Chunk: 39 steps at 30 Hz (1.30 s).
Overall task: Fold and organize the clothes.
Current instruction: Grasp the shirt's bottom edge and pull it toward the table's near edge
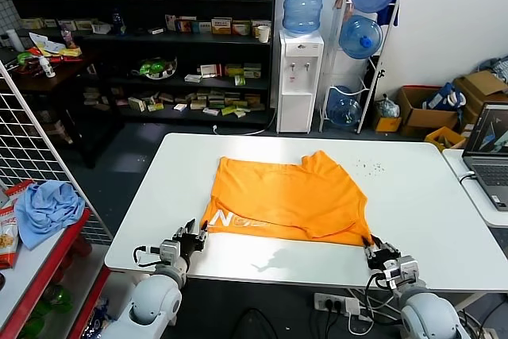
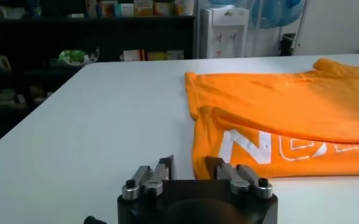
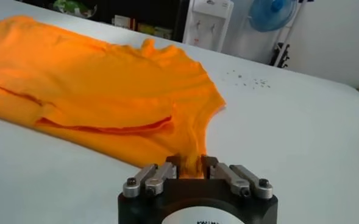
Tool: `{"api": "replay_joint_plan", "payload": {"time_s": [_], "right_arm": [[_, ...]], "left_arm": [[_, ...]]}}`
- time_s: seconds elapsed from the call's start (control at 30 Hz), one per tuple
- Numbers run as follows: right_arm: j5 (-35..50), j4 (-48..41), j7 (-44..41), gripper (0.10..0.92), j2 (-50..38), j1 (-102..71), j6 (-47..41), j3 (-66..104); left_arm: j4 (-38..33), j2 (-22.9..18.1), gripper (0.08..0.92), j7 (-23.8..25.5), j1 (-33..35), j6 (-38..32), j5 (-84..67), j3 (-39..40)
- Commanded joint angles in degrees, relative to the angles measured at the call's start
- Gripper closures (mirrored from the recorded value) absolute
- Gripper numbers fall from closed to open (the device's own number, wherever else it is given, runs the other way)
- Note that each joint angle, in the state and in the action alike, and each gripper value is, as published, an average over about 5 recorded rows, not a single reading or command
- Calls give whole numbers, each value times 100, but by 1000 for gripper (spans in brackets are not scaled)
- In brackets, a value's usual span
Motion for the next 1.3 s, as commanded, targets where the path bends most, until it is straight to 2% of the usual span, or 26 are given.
{"api": "replay_joint_plan", "payload": {"time_s": [0.03,0.13,0.23,0.37,0.7,1.03,1.17,1.3], "right_arm": [[3,-21,25,859,1,-25,-27,7],[6,84,58,897,-24,-88,-45,11],[28,268,114,899,-79,-179,-85,28],[108,654,199,899,-227,-355,-220,47],[319,1469,356,899,-744,-1123,-605,111],[293,1738,438,891,-789,-1698,-734,250],[291,1842,473,806,-771,-1785,-716,307],[343,1964,526,693,-770,-1741,-626,370]], "left_arm": [[-81,-22,692,8,143,15,-42,-28],[-237,-41,779,3,255,20,-52,-43],[-467,-18,861,-22,369,63,-105,-48],[-919,113,911,-98,570,211,-257,-48],[-1869,539,911,-142,1470,410,-409,-91],[-2145,698,911,-48,2188,436,-322,-147],[-2180,682,875,37,2089,351,-95,-180],[-2180,672,767,84,1751,237,-15,-250]]}}
